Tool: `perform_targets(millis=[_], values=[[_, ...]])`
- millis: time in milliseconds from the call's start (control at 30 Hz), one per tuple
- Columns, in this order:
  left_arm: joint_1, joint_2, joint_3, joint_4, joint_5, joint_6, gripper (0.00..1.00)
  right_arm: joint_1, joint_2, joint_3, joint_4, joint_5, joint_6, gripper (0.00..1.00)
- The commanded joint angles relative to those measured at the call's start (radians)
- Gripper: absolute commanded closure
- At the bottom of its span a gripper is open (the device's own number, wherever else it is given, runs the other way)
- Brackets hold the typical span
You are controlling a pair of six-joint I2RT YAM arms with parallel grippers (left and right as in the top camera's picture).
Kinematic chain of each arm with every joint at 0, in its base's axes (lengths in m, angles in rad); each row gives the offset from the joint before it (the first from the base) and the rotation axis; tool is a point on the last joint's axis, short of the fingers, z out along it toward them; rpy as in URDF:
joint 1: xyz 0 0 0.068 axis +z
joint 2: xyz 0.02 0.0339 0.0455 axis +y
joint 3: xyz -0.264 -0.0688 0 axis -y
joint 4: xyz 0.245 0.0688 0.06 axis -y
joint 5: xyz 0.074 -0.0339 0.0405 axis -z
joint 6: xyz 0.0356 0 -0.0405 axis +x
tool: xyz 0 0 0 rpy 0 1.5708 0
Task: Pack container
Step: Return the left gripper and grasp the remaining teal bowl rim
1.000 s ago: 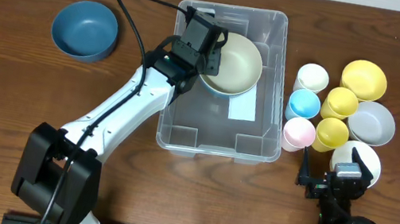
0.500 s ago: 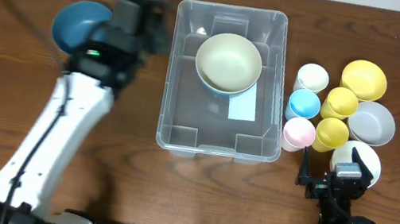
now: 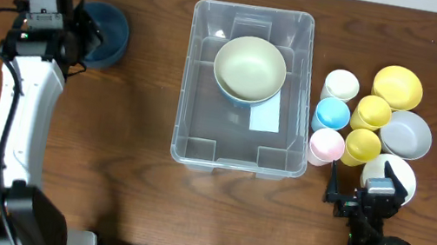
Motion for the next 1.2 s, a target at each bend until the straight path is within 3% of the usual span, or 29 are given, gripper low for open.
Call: perform_targets(millis=[0,467,1033,1133,1167], values=[[0.049,0.056,0.015,0.002,0.107,-0.053,0.19,-0.005,-0.001,-0.002,-0.004,-0.004,-0.007,0.01],[0.151,0.282,0.015,0.064,0.270,-0.109,0.19,-0.005,-0.001,-0.002,-0.004,-0.004,-0.007,0.01],[0.151,0.377,0.015,0.149,0.267,-0.154,0.24,-0.005,-0.001,-0.002,-0.004,-0.004,-0.007,0.01],[0.151,0.389,0.015,0.167,0.266,-0.153,0.34,-0.005,-0.001,-0.002,-0.004,-0.004,-0.007,0.01],[0.152,0.389,0.015,0.175,0.267,-0.153,0.48,-0.005,-0.001,-0.002,-0.004,-0.004,-0.007,0.01]])
